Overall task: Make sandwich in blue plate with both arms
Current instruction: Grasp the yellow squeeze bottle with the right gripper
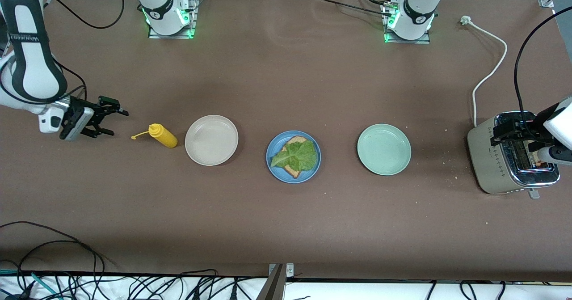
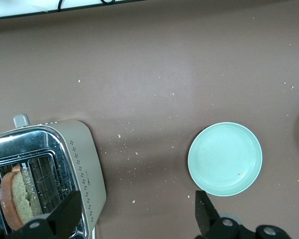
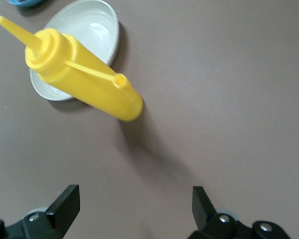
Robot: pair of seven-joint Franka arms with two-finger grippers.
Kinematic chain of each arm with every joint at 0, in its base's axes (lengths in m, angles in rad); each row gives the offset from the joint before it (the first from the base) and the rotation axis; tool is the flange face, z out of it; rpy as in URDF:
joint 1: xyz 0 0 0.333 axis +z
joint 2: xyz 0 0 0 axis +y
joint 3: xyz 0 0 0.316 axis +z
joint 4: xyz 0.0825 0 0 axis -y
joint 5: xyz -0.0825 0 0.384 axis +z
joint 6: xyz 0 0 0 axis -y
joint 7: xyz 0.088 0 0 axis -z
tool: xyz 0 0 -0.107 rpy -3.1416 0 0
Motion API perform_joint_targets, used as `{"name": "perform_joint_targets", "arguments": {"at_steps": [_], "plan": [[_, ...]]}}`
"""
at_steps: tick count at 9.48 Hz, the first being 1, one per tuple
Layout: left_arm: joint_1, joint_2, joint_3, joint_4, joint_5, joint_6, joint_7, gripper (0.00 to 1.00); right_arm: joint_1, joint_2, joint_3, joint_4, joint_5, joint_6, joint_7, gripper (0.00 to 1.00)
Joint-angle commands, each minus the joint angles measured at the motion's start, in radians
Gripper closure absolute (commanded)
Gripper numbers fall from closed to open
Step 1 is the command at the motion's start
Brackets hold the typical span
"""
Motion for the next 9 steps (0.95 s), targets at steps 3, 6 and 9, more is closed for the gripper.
{"name": "perform_joint_targets", "arguments": {"at_steps": [3,6,9], "plan": [[-0.002,-0.008,0.004,0.011,0.008,-0.021,0.019,0.00,-0.056,0.135,0.112,0.017,0.368,-0.059,-0.469,0.00],[-0.004,-0.013,0.001,0.011,0.007,-0.027,0.019,0.00,-0.058,0.141,0.164,0.018,0.463,-0.080,-0.549,0.00],[-0.005,-0.013,-0.001,0.010,0.007,-0.028,0.018,0.00,-0.056,0.164,0.185,0.032,0.536,-0.100,-0.625,0.00]]}}
